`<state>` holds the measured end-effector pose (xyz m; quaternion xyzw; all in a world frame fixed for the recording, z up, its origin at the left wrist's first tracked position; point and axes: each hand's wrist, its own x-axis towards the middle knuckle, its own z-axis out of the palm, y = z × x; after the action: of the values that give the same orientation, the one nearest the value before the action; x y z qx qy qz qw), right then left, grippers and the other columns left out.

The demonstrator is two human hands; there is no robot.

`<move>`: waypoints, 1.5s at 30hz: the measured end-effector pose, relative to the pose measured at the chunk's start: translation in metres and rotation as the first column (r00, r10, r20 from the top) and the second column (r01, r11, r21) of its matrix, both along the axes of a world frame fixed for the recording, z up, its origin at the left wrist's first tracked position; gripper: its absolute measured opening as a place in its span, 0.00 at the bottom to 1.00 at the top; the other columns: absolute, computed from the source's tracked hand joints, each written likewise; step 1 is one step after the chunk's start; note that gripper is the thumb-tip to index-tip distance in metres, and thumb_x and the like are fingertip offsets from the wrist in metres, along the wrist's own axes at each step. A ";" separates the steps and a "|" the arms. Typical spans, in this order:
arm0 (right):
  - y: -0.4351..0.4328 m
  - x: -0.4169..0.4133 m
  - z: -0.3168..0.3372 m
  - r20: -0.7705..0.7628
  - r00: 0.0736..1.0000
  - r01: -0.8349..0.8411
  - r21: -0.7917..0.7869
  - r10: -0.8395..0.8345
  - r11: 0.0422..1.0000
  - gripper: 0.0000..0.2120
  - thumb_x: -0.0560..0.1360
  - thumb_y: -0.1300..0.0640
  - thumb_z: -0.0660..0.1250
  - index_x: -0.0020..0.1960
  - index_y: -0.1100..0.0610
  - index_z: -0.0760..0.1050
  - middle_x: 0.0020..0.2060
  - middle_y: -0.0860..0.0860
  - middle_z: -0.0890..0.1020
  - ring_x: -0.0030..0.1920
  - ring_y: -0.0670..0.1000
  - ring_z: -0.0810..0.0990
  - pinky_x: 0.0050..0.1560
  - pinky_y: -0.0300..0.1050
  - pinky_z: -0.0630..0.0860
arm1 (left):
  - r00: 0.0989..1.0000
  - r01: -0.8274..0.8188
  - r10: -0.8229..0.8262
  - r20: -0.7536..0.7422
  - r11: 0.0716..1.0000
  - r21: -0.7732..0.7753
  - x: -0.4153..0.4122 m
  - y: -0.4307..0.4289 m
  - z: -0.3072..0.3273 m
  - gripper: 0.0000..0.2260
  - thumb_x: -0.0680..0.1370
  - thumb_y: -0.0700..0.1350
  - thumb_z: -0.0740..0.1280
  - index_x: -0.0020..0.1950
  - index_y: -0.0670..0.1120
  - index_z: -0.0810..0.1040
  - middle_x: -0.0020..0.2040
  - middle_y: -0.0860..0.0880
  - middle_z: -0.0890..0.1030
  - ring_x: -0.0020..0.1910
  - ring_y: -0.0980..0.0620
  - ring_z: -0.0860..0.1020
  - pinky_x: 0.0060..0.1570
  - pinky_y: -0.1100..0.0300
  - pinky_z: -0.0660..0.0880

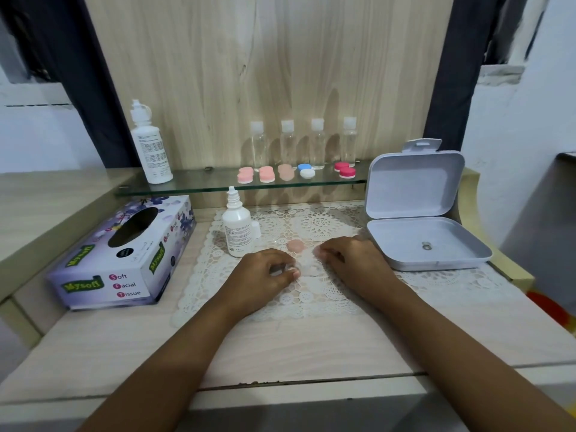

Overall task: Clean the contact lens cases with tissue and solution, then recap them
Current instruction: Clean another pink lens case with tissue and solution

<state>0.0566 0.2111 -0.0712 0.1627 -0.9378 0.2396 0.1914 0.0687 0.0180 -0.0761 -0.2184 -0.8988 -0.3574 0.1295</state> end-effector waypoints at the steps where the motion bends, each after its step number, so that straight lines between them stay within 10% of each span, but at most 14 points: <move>1: -0.001 -0.001 -0.001 -0.005 1.000 -0.013 0.021 0.013 1.000 0.12 0.76 0.54 0.59 0.50 0.53 0.81 0.46 0.52 0.84 0.48 0.58 0.79 0.48 0.49 0.74 | 1.000 0.001 -0.001 -0.001 1.000 -0.001 0.000 0.000 0.000 0.06 0.75 0.45 0.70 0.50 0.46 0.83 0.47 0.58 0.79 0.45 0.68 0.75 0.44 0.78 0.66; 12: 0.002 0.002 0.000 0.014 0.999 0.034 -0.038 -0.034 0.999 0.15 0.78 0.57 0.60 0.64 0.56 0.74 0.57 0.57 0.79 0.58 0.57 0.75 0.56 0.46 0.70 | 1.000 -0.005 0.005 0.010 1.000 -0.009 0.000 0.000 0.000 0.07 0.75 0.47 0.69 0.51 0.47 0.83 0.48 0.58 0.79 0.46 0.68 0.74 0.44 0.79 0.65; 19: -0.002 0.022 0.003 0.159 0.987 -0.044 0.052 0.035 0.998 0.27 0.69 0.36 0.61 0.62 0.50 0.74 0.56 0.50 0.76 0.59 0.51 0.73 0.61 0.50 0.69 | 1.000 -0.012 0.011 -0.013 0.999 -0.046 -0.001 0.000 -0.001 0.10 0.75 0.48 0.68 0.54 0.46 0.81 0.51 0.57 0.79 0.49 0.63 0.74 0.46 0.80 0.64; 31: 0.000 0.022 0.007 0.054 0.998 -0.028 -0.141 0.036 0.990 0.13 0.72 0.53 0.69 0.55 0.56 0.77 0.47 0.50 0.80 0.46 0.48 0.78 0.49 0.40 0.73 | 0.997 -0.049 0.064 0.053 0.970 -0.240 0.000 0.001 -0.003 0.29 0.77 0.57 0.61 0.75 0.49 0.60 0.72 0.54 0.64 0.71 0.56 0.62 0.67 0.63 0.59; 45: 0.068 0.027 0.041 -0.100 0.991 0.075 -0.120 -0.088 0.990 0.09 0.69 0.57 0.72 0.42 0.57 0.72 0.38 0.51 0.78 0.39 0.51 0.77 0.39 0.40 0.71 | 0.990 -0.049 0.094 0.108 0.932 -0.359 0.001 0.002 -0.001 0.26 0.80 0.58 0.56 0.75 0.48 0.61 0.76 0.54 0.57 0.75 0.57 0.54 0.70 0.63 0.52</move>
<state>0.0840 0.2789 -0.0300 0.1252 -0.9169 0.2765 0.2591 0.0702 0.0203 -0.0771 -0.1827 -0.9622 -0.1968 0.0452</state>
